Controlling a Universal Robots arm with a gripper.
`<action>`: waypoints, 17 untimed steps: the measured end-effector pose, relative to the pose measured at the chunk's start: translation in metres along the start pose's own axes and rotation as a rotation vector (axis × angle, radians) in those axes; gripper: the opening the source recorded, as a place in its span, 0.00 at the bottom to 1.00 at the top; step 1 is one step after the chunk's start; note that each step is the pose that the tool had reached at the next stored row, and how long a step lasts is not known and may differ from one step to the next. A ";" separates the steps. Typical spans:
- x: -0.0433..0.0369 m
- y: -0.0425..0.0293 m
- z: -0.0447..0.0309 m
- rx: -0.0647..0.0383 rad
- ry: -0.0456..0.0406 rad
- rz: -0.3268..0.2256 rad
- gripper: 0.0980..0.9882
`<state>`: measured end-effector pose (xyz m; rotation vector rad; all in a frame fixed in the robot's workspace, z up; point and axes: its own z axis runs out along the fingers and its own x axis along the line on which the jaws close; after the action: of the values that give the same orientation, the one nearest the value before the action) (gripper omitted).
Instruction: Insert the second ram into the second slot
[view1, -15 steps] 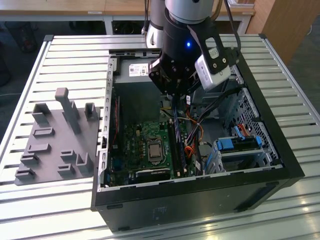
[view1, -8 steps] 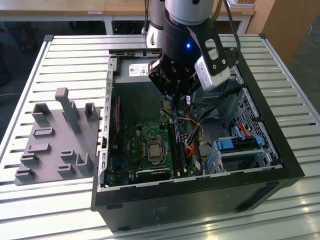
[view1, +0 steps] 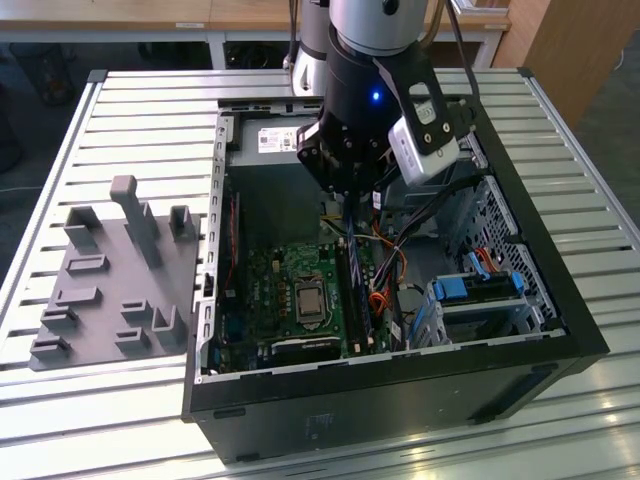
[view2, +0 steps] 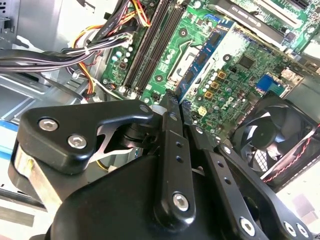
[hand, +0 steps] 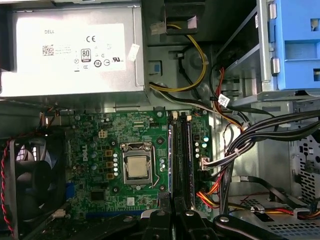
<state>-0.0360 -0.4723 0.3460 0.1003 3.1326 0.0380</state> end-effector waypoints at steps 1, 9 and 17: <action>0.0000 0.0000 0.0014 0.000 0.0000 0.000 0.04; 0.0000 -0.0001 0.0029 0.000 0.0000 0.000 0.04; 0.0000 -0.0001 0.0048 0.000 0.0000 0.000 0.04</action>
<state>-0.0361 -0.4723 0.3413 0.1004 3.1326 0.0381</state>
